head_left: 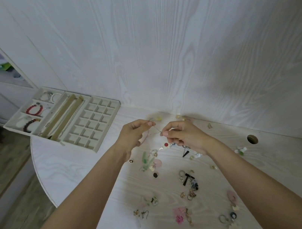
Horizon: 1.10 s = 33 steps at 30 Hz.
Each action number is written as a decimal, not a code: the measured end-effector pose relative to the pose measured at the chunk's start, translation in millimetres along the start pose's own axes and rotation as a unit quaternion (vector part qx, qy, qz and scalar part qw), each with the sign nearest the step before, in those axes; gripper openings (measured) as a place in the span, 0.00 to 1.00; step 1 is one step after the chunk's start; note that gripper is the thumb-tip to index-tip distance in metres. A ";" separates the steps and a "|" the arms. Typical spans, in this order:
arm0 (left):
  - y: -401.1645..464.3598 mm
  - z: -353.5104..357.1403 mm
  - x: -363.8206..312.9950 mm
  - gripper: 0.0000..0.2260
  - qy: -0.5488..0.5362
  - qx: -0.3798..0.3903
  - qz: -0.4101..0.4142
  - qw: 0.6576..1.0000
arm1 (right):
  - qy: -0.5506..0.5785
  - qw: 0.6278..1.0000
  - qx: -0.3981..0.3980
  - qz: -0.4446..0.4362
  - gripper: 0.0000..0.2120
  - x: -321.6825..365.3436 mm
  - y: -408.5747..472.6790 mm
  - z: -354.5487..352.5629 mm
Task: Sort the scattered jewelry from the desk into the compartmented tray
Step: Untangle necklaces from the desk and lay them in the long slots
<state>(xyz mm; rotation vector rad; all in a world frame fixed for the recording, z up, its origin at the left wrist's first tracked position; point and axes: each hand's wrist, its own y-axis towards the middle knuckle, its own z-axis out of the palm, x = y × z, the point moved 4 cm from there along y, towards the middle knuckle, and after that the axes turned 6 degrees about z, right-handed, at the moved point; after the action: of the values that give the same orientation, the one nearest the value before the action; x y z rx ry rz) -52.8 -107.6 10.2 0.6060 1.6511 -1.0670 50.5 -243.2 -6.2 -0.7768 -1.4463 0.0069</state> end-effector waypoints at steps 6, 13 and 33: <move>8.7 -35.9 -7.4 0.07 0.026 -0.086 0.054 0.995 | -0.013 1.000 -0.015 0.007 0.03 18.5 18.0 10.6; 15.3 -71.5 -18.9 0.06 -0.009 -0.088 0.028 0.996 | 0.209 0.978 -0.022 -0.009 0.10 47.9 53.8 45.2; 45.0 -255.7 -7.4 0.07 -0.423 -0.287 0.041 0.858 | 0.109 0.992 0.004 0.061 0.09 97.1 154.5 146.4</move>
<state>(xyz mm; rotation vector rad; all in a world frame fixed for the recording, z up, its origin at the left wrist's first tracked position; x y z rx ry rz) -138.1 137.5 20.0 -0.1944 1.0395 -0.5731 6.2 -13.5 -4.9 -0.8329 -1.1899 0.0202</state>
